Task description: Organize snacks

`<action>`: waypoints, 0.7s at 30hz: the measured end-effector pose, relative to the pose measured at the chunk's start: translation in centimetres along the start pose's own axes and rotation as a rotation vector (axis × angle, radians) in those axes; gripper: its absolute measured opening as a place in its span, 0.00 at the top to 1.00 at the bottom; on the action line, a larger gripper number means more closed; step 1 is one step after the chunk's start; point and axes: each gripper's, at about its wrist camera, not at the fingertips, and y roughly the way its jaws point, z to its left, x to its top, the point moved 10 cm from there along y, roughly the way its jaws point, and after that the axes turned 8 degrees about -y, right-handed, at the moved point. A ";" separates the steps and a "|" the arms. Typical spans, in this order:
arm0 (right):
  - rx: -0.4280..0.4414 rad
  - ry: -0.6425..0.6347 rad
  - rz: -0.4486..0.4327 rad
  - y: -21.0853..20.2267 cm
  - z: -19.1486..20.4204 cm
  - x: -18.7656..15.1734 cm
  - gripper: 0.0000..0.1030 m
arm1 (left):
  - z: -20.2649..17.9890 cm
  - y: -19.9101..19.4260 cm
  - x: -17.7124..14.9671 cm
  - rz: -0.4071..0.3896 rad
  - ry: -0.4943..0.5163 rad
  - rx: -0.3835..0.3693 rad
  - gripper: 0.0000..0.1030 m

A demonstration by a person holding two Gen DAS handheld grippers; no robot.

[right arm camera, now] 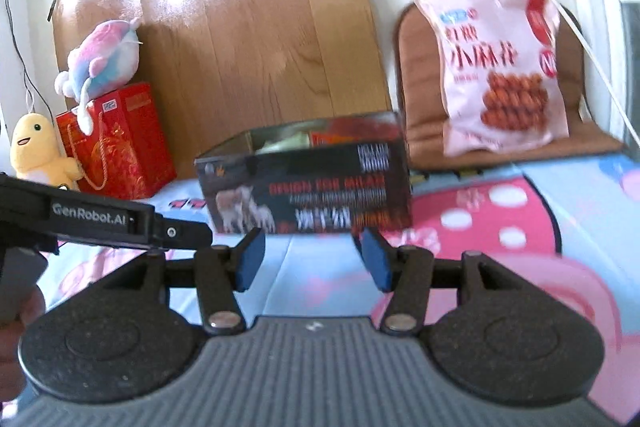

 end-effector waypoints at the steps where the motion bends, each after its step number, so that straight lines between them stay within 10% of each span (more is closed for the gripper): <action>1: 0.001 0.013 0.007 -0.3 0.0 -0.4 0.45 | 0.1 -0.3 -0.5 0.000 0.006 0.011 0.49; 17: 0.136 0.038 0.095 -3.7 4.0 -3.8 0.45 | 2.2 -3.1 -3.4 -0.013 0.000 0.048 0.48; 21: 0.306 -0.071 0.085 -5.7 7.4 -4.2 0.26 | 3.4 -3.5 -3.8 -0.015 -0.016 0.066 0.47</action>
